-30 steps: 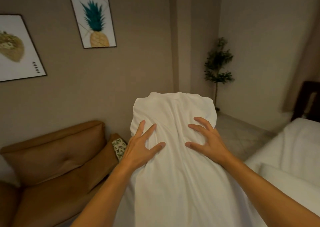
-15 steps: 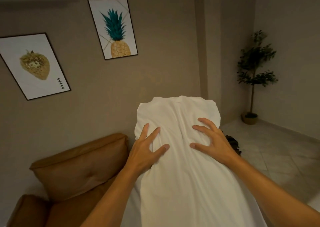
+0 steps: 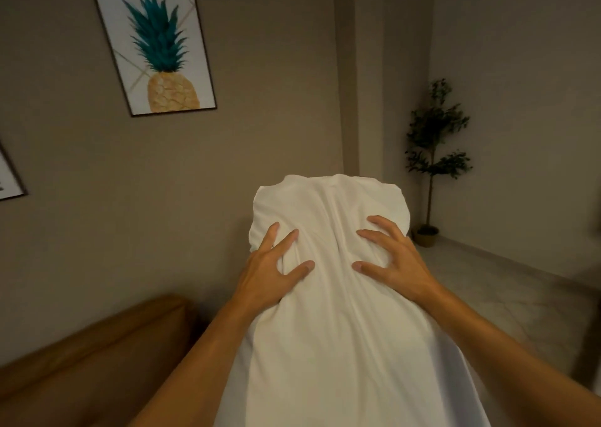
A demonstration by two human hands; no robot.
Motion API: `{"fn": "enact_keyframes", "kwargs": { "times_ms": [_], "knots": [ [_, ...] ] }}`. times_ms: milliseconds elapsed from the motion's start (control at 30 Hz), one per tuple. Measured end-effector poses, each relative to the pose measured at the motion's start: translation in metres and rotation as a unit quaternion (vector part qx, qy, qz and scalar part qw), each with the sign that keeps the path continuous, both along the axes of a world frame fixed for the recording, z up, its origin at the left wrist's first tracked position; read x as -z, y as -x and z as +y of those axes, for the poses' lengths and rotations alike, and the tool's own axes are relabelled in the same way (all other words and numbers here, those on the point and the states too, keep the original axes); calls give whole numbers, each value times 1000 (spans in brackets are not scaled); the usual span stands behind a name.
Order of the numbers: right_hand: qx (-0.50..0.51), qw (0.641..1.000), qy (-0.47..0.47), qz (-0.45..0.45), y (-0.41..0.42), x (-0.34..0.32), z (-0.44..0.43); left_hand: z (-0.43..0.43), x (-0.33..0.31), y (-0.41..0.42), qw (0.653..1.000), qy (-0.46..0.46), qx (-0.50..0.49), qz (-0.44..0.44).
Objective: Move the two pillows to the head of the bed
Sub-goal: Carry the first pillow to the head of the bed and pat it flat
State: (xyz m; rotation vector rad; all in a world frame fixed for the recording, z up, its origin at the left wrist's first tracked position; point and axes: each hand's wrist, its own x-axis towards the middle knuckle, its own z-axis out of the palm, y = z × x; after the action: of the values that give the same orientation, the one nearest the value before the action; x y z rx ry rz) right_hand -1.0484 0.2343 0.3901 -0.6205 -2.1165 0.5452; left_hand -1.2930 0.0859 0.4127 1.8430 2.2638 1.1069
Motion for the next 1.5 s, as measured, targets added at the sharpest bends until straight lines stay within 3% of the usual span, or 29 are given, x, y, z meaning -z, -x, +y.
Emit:
{"fn": "enact_keyframes", "kwargs": {
  "times_ms": [367, 900, 1133, 1500],
  "knots": [
    [135, 991, -14, 1, -8, -5, 110, 179, -7, 25, 991, 6, 133, 1],
    [256, 967, 5, -8, -100, 1, 368, 510, 4, -52, 963, 14, 269, -15],
    [329, 944, 13, -19, -142, 17, 460, 645, 20, -95, 936, 18, 352, -23],
    [475, 879, 36, -18, -225, 3, 569, 845, 4, -207, 874, 22, 486, -3]
  ]
}}
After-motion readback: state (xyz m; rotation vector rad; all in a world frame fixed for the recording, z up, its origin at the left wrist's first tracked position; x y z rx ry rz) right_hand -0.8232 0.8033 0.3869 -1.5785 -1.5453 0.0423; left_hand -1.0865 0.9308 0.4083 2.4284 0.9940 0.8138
